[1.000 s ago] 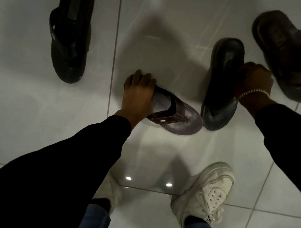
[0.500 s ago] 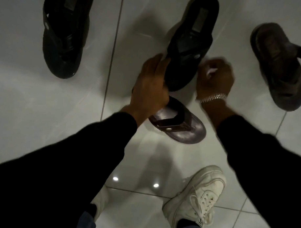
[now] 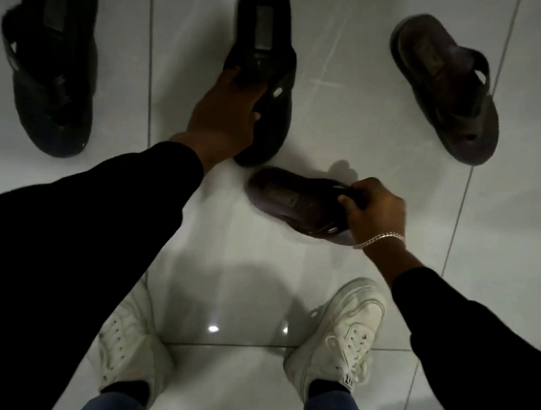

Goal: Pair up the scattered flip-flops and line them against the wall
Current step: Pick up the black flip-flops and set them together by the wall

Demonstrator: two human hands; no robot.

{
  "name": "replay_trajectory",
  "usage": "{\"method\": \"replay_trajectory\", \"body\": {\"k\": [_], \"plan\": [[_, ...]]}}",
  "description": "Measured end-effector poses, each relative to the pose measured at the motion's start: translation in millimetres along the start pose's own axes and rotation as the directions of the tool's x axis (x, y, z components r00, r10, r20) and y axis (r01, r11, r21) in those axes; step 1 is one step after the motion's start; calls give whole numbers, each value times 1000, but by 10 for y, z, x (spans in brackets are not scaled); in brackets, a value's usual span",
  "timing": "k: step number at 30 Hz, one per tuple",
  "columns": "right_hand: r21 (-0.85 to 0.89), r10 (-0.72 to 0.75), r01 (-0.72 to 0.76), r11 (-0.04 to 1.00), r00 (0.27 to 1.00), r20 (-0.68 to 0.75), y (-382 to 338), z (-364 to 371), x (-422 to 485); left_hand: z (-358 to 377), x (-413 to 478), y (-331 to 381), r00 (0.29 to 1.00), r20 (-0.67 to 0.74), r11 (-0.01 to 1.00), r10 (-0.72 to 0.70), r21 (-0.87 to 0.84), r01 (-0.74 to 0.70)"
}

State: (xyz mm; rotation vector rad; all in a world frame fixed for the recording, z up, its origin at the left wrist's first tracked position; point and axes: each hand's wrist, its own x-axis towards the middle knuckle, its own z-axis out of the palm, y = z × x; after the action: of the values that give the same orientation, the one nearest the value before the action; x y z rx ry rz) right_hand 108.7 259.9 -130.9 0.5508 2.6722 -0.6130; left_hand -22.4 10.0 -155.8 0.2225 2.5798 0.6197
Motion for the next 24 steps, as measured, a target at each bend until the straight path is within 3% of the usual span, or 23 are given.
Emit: {"method": "replay_trajectory", "body": {"k": [6,9,12,14,16,18,21,24], "plan": [[-54,180,-186,981,979,-99,475,-392,434,-85,-253,-341,995,15,993,-95,-71,96],[40,225,-221,974,954,-200,291,-466,598,-217,-494,-432,980,-199,982,-24,-188,-14],[-22,-36,32,999,974,-225,-335,-380,660,-482,-668,-723,870,-464,978,-165,-191,83],[-112,-231,212,971,953,-195,-852,-221,680,-678,-721,-1081,787,-504,932,-355,-253,258],[-23,-244,244,969,954,-173,-1399,30,707,-890,-768,-1451,689,-436,814,-579,-363,454],[111,-132,134,985,991,-24,-1844,284,738,-1010,-777,-1701,626,-308,682,-716,-501,533],[200,17,-46,979,989,144,-2220,644,718,-1190,-628,-1985,619,-95,507,-779,-676,534],[191,40,-64,980,991,128,-2304,859,614,-1306,-519,-2140,664,6,507,-748,-642,576]]}}
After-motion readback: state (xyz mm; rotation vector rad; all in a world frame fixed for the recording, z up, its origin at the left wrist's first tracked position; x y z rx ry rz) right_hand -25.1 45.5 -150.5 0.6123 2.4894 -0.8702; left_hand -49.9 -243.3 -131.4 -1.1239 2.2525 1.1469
